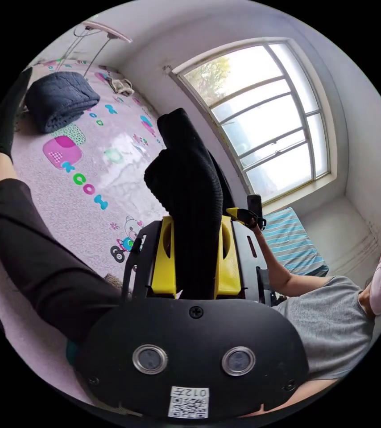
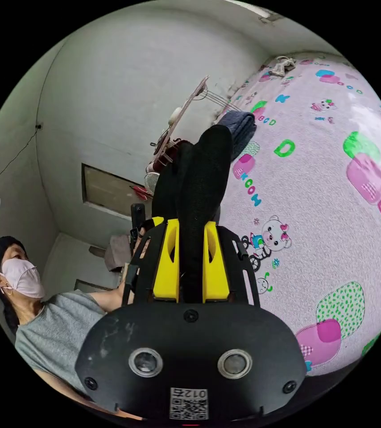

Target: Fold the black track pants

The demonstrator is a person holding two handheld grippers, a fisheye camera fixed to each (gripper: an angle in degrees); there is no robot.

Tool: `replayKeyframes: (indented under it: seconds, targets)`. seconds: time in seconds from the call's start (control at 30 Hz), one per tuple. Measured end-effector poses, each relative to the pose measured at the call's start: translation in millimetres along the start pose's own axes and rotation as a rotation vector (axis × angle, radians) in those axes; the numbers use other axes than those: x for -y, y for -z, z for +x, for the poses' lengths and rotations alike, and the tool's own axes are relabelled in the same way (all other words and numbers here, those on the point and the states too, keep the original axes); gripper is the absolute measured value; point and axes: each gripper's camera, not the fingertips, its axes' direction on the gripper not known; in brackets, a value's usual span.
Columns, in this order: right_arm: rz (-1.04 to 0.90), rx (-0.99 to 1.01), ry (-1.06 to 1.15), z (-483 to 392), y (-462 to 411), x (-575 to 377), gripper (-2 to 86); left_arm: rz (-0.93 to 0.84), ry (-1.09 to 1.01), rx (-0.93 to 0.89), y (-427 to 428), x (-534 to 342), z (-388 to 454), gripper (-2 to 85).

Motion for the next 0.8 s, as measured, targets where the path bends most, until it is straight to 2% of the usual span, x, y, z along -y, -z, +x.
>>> replayKeyframes:
  seconds: [0.2, 0.3, 0.53, 0.8]
  targets:
    - [-0.21, 0.17, 0.115, 73.9, -43.0, 30.2, 8.1, 0.223, 0.07, 0.155, 197.3, -54.7, -1.0, 13.2]
    - [-0.326, 0.217, 0.134, 122.8, -72.0, 25.3, 8.0, 0.274, 0.14, 0.232, 277.6, -91.0, -11.7, 13.2]
    - [-0.548, 0.275, 0.098, 256.3, -121.6, -6.0, 8.0, 0.356, 0.33, 0.305, 421.5, -166.0, -55.1, 13.1]
    - [-0.667, 0.281, 0.066, 392.3, -110.9, -35.5, 8.0, 0.4, 0.465, 0.322, 558.4, -214.6, -100.7, 13.0]
